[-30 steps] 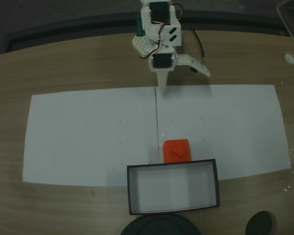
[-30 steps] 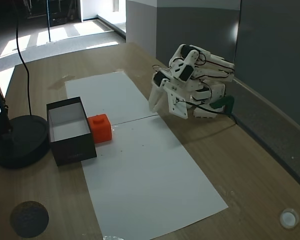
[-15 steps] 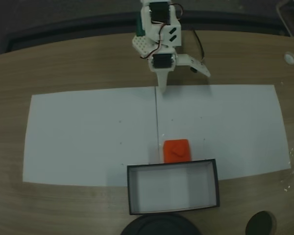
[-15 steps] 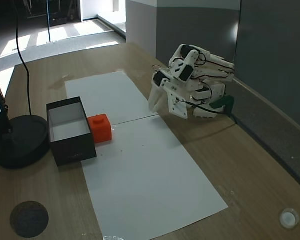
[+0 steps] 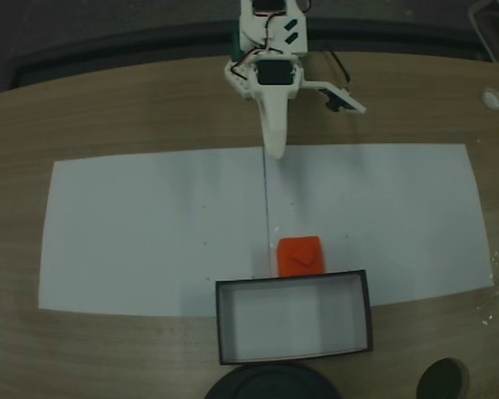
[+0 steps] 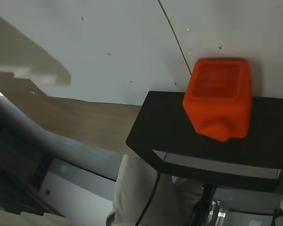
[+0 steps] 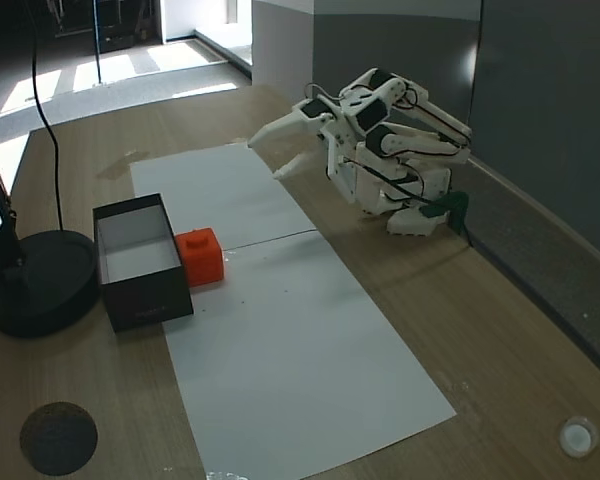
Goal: Grab a orange square and put it in the box.
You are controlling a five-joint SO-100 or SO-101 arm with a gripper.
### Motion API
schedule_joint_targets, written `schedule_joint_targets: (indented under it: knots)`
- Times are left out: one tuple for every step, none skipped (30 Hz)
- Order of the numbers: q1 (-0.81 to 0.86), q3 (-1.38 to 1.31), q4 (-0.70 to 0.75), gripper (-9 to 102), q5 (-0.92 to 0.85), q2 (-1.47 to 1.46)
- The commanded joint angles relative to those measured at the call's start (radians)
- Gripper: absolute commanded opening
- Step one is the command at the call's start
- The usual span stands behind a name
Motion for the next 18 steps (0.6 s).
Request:
schedule_joint_targets:
  knots:
    - [-0.003,-0.117,-0.014,32,-0.002,-0.158]
    - [-0.003,-0.152,-0.014,32,-0.002,-0.222]
    - [-0.003,-0.195,-0.014,33,0.0,-0.288]
    - [-0.003,-0.245,-0.014,33,0.0,-0.36]
    - [-0.008,-0.299,-0.012,33,0.0,-0.434]
    - [-0.021,-0.356,-0.011,33,0.0,-0.509]
    - [-0.038,-0.41,-0.008,33,0.0,-0.584]
    - [-0.058,-0.46,-0.008,32,0.0,-0.661]
    - [-0.08,-0.506,-0.008,31,0.0,-0.736]
    - [-0.098,-0.549,-0.008,30,0.005,-0.811]
    - [-0.115,-0.591,-0.008,29,0.021,-0.882]
    - [-0.129,-0.629,-0.008,29,0.044,-0.946]
    - [-0.14,-0.666,-0.008,30,0.067,-1.008]
    - [-0.152,-0.699,-0.008,30,0.084,-1.068]
    - [-0.166,-0.729,-0.008,30,0.091,-1.129]
    - [-0.183,-0.752,-0.008,30,0.097,-1.183]
    - [-0.196,-0.772,-0.008,30,0.098,-1.233]
    - [-0.209,-0.79,-0.011,30,0.1,-1.281]
